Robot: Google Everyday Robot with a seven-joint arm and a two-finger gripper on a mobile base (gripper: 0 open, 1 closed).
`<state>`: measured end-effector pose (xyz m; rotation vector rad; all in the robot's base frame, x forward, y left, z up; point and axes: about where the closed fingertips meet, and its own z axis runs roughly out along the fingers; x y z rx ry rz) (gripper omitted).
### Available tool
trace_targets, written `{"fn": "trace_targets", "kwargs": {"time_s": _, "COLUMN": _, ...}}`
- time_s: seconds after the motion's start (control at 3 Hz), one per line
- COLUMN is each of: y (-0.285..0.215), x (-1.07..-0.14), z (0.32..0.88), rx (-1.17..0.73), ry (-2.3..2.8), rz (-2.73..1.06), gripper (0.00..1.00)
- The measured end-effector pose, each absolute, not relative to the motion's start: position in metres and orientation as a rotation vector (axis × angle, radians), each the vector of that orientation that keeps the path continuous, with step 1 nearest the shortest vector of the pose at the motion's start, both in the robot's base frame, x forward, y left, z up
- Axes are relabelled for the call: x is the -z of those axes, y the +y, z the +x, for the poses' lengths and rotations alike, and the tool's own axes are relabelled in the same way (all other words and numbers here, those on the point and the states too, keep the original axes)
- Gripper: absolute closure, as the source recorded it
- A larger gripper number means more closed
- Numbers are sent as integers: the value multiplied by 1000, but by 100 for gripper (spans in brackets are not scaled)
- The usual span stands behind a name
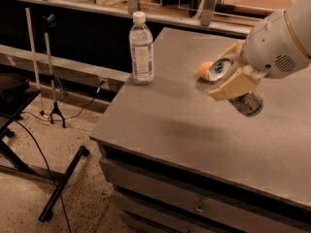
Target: Knock redbull can over
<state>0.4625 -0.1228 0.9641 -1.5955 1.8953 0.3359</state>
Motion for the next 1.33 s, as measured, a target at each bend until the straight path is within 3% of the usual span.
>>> {"fn": "trace_targets", "kwargs": {"time_s": 0.67, "y": -133, "x": -931, "z": 465, "rx": -379, "ry": 1999, "rz": -1625, "gripper": 100}}
{"fn": "trace_targets", "kwargs": {"time_s": 1.33, "y": -130, "x": -909, "z": 469, "rx": -285, "ry": 2057, "rz": -1697, "gripper": 100}}
